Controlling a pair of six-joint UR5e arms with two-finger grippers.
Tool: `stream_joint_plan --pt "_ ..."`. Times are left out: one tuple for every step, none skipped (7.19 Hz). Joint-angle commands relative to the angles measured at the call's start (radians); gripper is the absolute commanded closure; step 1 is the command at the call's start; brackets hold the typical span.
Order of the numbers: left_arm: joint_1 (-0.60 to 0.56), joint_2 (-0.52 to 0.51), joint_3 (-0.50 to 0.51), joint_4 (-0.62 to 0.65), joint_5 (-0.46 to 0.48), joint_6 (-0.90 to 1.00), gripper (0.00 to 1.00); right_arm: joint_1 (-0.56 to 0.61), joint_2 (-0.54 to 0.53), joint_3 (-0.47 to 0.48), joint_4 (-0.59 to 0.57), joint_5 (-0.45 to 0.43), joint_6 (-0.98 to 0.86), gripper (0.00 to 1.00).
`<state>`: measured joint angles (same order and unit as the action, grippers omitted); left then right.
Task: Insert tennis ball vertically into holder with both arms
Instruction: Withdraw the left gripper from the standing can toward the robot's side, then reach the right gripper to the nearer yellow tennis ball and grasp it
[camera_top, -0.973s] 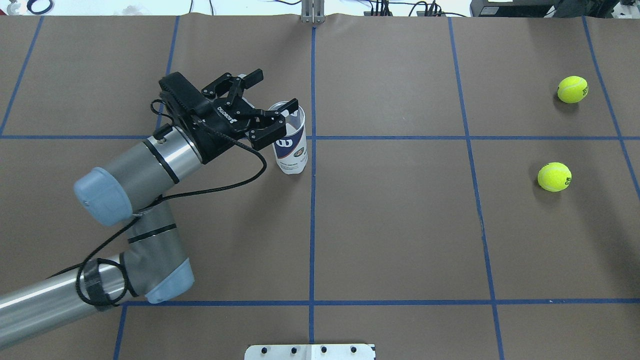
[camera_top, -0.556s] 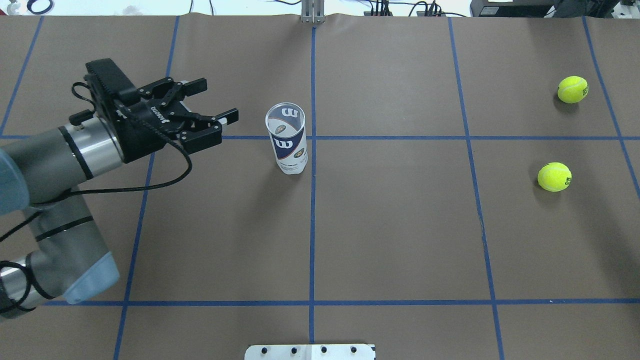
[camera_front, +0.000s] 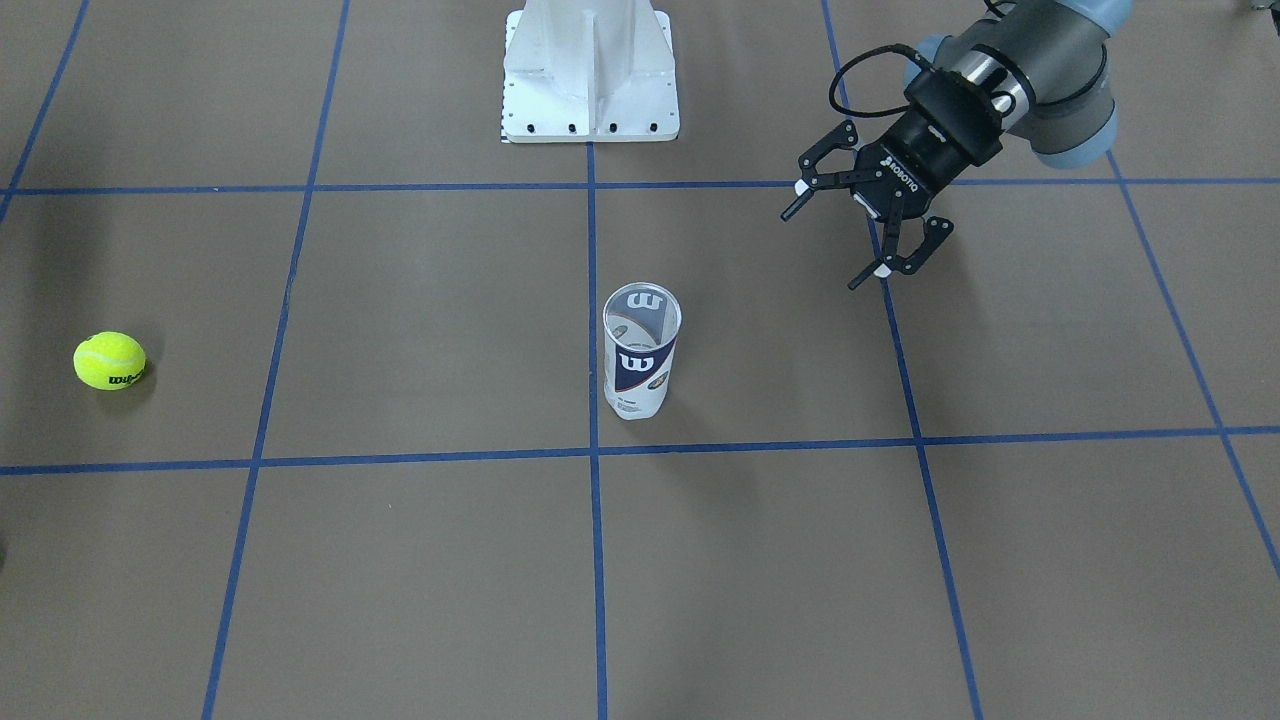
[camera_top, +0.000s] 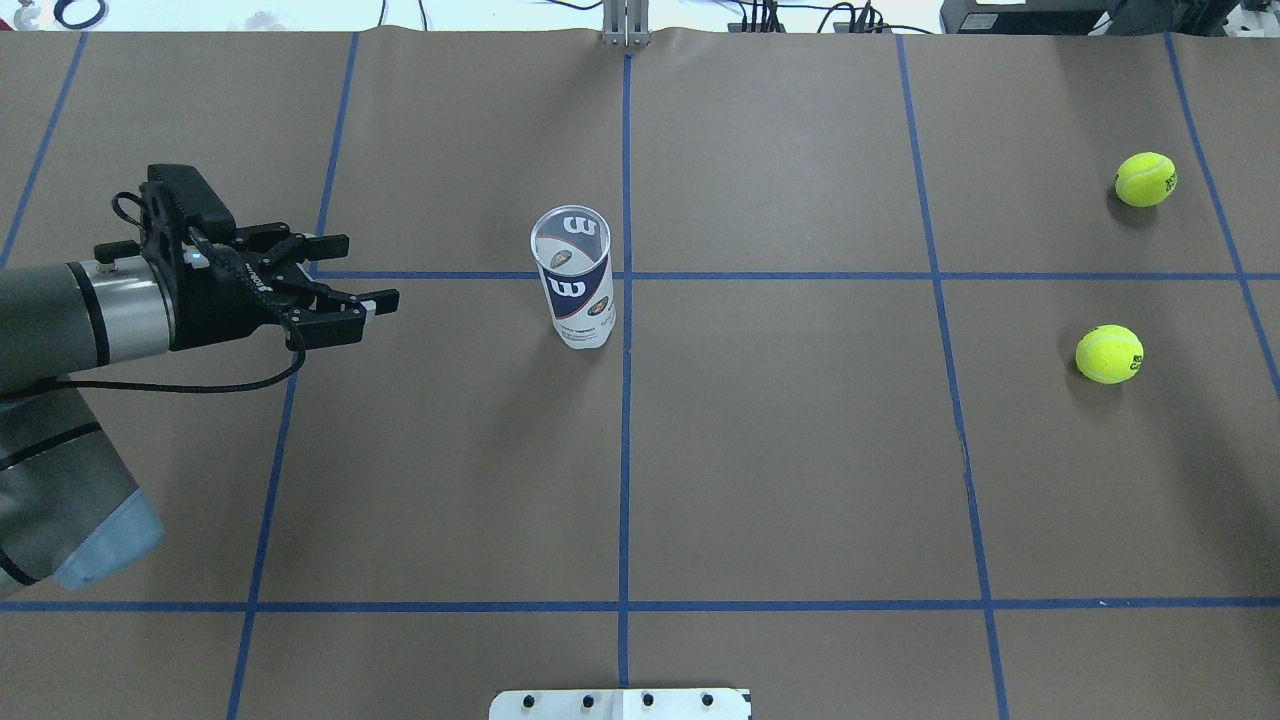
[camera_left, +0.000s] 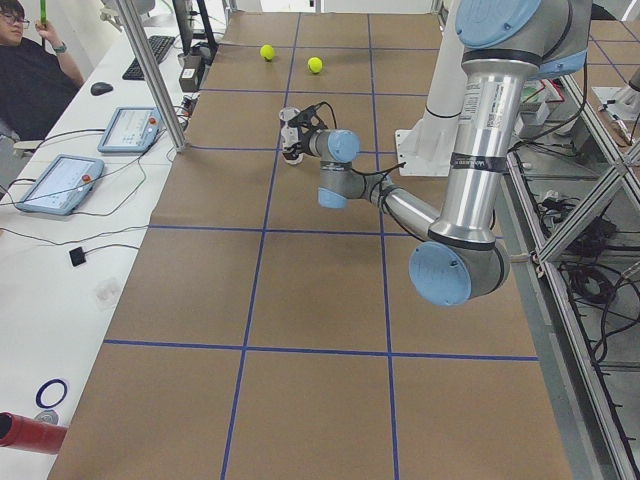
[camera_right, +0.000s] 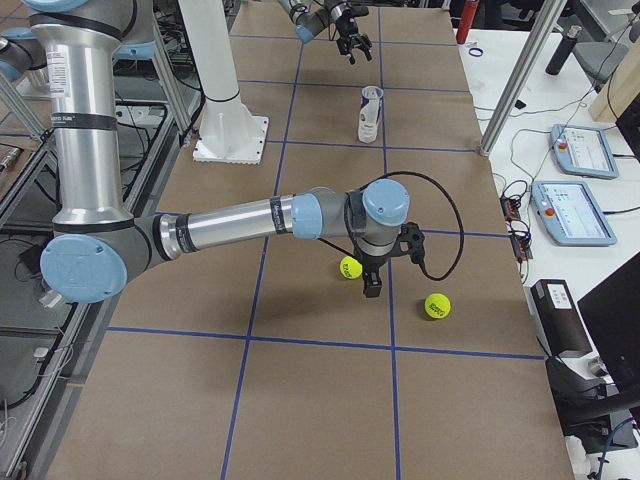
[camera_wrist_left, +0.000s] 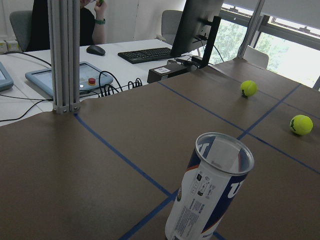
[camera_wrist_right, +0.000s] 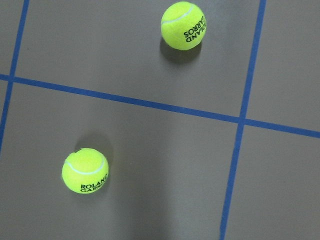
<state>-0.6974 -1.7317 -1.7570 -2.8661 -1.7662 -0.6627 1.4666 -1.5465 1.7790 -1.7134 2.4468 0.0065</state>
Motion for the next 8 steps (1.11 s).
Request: stream_joint_plan --pt "0.001 -0.006 0.034 0.001 -0.003 0.0 0.01 -0.128 0.013 -0.013 0.131 0.003 0.264 0.01" --pt "0.001 -0.008 0.036 0.001 -0.003 0.0 0.01 -0.205 0.008 -0.016 0.228 -0.049 0.335 0.01" --pt "0.003 -0.011 0.05 -0.001 -0.001 -0.002 0.01 -0.26 0.003 -0.05 0.286 -0.093 0.375 0.01" --pt "0.003 -0.011 0.065 -0.002 -0.001 0.0 0.01 -0.302 0.008 -0.102 0.355 -0.1 0.377 0.01" --pt "0.003 -0.012 0.065 -0.002 -0.001 0.0 0.01 -0.333 0.012 -0.14 0.395 -0.115 0.375 0.01" --pt "0.003 -0.012 0.07 -0.002 -0.001 0.0 0.01 -0.365 0.022 -0.135 0.399 -0.149 0.378 0.01" --pt "0.003 -0.012 0.073 -0.002 -0.001 0.001 0.01 -0.391 0.025 -0.141 0.4 -0.156 0.38 0.01" --pt "0.003 -0.011 0.073 -0.002 -0.001 0.003 0.01 -0.397 0.025 -0.138 0.4 -0.157 0.38 0.01"
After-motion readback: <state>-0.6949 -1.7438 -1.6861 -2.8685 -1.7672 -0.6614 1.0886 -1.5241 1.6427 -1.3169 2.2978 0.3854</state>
